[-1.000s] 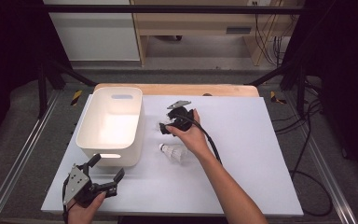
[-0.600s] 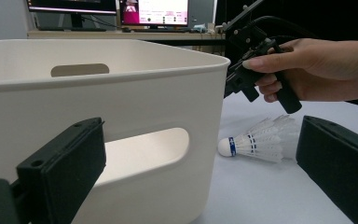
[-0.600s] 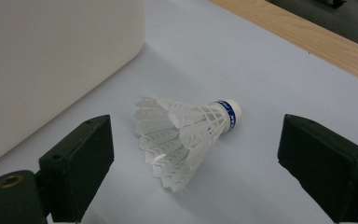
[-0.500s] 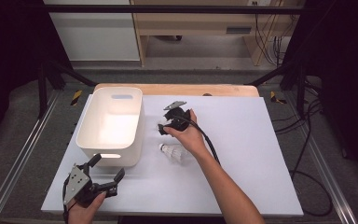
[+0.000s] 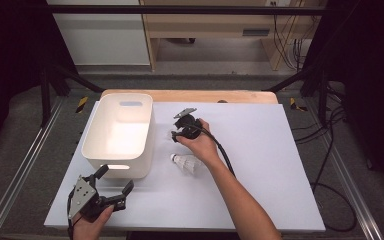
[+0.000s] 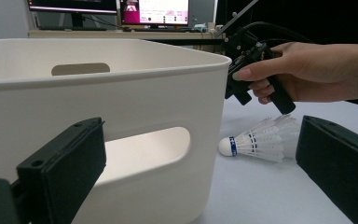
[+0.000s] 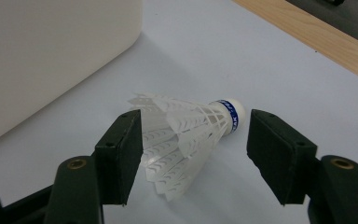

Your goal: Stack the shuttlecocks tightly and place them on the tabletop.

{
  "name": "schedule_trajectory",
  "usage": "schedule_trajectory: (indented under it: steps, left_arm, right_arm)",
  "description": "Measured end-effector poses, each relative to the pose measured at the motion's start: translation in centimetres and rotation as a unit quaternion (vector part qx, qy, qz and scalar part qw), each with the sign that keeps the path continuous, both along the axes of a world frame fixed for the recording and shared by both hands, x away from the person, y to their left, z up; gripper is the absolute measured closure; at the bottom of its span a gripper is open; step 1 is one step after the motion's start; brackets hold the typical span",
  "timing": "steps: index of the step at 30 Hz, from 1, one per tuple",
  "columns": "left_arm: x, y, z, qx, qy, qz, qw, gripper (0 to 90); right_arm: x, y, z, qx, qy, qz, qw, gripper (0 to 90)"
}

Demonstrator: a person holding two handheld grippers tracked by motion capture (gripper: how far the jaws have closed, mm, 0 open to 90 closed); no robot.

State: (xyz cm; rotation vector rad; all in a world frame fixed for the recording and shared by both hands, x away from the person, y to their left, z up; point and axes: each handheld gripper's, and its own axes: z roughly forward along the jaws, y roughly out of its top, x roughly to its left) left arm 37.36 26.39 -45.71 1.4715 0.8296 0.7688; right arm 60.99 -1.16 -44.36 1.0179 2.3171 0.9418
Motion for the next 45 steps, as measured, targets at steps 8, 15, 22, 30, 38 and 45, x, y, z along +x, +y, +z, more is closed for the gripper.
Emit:
schedule_trajectory:
  steps: [8, 15, 22, 30, 38, 45]
  left_arm:
    - [0.0, 0.0, 0.0, 0.000, 0.000, -0.001, 1.0000, 1.6]
    - [0.0, 0.0, 0.0, 0.000, 0.000, 0.000, 1.0000, 1.7]
    - [0.0, 0.0, 0.0, 0.001, 0.000, 0.000, 1.0000, 1.7]
    - [0.0, 0.0, 0.0, 0.002, 0.000, 0.001, 1.0000, 1.7]
    - [0.0, 0.0, 0.0, 0.001, 0.001, 0.003, 1.0000, 1.8]
    - [0.1, 0.0, 0.0, 0.002, 0.000, 0.002, 1.0000, 1.8]
  right_arm:
    - [0.0, 0.3, -0.2, -0.007, -0.007, 0.001, 0.9999, 48.5]
    - [0.1, 0.6, -0.4, -0.019, -0.010, 0.007, 0.9997, 60.0]
    - [0.1, 0.5, -0.4, -0.028, -0.007, 0.011, 0.9995, 73.8]
    - [0.2, -0.1, -0.2, -0.039, -0.003, 0.010, 0.9992, 84.5]
    - [0.2, -1.6, 0.4, -0.032, -0.010, -0.003, 0.9994, 90.0]
    - [-1.2, -3.9, 1.1, -0.007, -0.018, 0.002, 0.9998, 90.0]
